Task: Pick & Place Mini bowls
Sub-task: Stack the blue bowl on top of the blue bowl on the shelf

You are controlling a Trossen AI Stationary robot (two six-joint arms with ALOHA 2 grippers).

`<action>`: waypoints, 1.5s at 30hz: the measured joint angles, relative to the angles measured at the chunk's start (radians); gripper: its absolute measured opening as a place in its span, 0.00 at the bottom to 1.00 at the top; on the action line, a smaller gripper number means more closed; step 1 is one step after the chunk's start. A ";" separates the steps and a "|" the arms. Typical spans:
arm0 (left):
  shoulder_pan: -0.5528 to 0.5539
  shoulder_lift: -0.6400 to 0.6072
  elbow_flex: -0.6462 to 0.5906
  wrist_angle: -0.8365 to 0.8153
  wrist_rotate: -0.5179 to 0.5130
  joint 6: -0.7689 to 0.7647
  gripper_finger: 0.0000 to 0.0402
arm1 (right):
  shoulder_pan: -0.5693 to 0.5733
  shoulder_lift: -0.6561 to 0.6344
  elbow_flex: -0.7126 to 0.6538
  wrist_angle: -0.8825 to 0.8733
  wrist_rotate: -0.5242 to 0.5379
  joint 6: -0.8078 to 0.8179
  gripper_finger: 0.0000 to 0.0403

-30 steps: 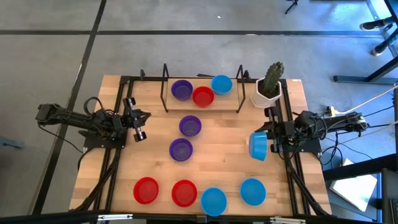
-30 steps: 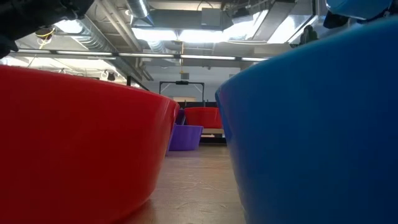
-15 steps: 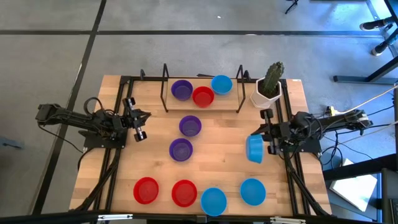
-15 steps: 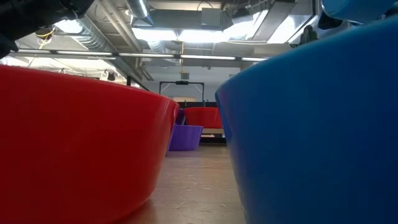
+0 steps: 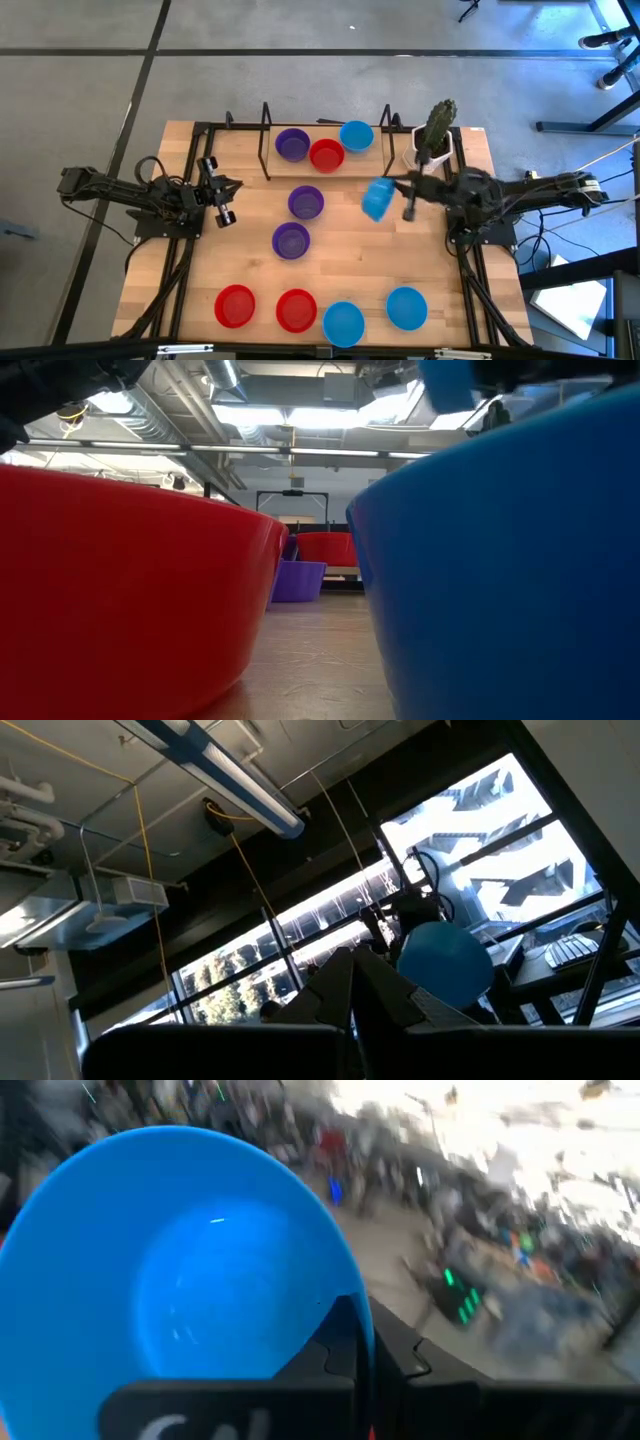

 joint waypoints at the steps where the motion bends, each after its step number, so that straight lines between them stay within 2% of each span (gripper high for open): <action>1: 0.000 0.000 0.000 0.000 0.000 0.000 0.01 | -0.027 0.036 0.054 -0.053 0.000 0.004 0.01; 10: 0.000 0.000 0.000 0.000 0.000 0.000 0.01 | -0.336 0.426 0.591 -0.552 -0.007 0.042 0.01; 17: 0.000 0.000 0.000 0.000 -0.006 0.000 0.02 | -0.588 0.783 1.023 -0.863 -0.135 0.069 0.01; 22: 0.000 0.000 0.000 0.000 -0.006 0.000 0.02 | -0.711 1.033 1.301 -1.072 -0.196 0.081 0.01; 27: 0.000 0.000 0.000 0.000 -0.007 0.000 0.01 | -0.788 1.248 1.528 -1.254 -0.210 0.099 0.01; 34: 0.000 0.000 0.000 0.000 -0.050 0.000 0.02 | -0.844 1.397 1.690 -1.405 -0.210 0.118 0.01; 45: 0.000 0.000 0.000 0.000 -0.059 0.000 0.01 | -0.864 1.408 1.643 -1.459 -0.228 0.124 0.01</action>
